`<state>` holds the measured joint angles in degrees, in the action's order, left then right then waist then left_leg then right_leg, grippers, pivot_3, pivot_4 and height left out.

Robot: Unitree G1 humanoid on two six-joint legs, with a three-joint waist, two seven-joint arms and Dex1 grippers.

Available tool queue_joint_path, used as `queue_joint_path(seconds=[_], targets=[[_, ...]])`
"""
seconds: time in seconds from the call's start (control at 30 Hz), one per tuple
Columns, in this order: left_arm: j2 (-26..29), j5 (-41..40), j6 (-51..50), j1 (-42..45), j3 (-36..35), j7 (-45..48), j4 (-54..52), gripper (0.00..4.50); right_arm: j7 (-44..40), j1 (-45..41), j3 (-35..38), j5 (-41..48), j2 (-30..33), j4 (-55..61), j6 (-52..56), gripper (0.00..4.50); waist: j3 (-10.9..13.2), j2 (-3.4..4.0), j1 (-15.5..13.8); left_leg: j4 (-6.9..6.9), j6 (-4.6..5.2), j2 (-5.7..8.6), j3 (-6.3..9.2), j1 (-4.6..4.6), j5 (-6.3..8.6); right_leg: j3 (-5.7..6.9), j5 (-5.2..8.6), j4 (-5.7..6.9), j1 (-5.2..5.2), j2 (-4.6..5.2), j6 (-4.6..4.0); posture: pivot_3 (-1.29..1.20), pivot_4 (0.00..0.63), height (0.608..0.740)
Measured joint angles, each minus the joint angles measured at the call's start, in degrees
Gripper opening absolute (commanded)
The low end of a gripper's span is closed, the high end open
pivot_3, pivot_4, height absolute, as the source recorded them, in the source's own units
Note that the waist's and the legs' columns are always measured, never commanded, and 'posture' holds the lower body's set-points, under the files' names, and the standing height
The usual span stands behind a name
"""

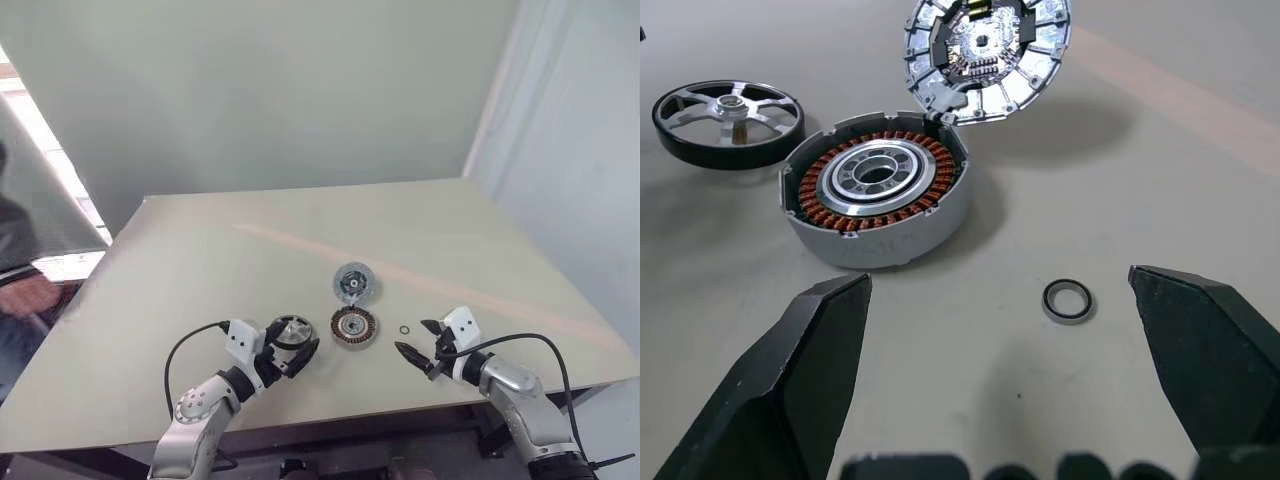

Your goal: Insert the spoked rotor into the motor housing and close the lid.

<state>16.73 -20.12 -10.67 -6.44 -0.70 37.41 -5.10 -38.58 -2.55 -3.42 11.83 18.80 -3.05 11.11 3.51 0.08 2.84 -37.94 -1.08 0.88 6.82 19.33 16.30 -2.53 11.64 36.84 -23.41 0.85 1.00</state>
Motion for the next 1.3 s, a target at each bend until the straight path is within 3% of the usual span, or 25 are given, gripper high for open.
queue_joint_path(seconds=[0.93, 1.3], targets=[[-0.86, 0.13, -1.13, 0.55, 2.41, 0.66, -0.93, 4.45, 7.60, -4.08, 2.52, 1.18, -2.32, -0.06, 5.52, 4.50, 0.00, 0.01, 0.01, -0.01, 0.00, 0.00, -0.02, 0.00, 0.00, -0.01, 0.00, 0.00, 0.00, 0.00, 0.00, 0.00, 0.000, 0.740], [-0.21, 1.25, -1.08, 2.77, 4.02, 2.12, 0.27, 4.45, 10.44, -6.59, 1.68, -0.88, -3.52, -5.05, 7.29, 4.50, 0.00, 0.02, 0.05, 0.00, 0.00, 0.01, -0.03, 0.01, 0.00, -0.02, 0.00, 0.00, -0.01, -0.01, 0.00, 0.00, 0.000, 0.740]])
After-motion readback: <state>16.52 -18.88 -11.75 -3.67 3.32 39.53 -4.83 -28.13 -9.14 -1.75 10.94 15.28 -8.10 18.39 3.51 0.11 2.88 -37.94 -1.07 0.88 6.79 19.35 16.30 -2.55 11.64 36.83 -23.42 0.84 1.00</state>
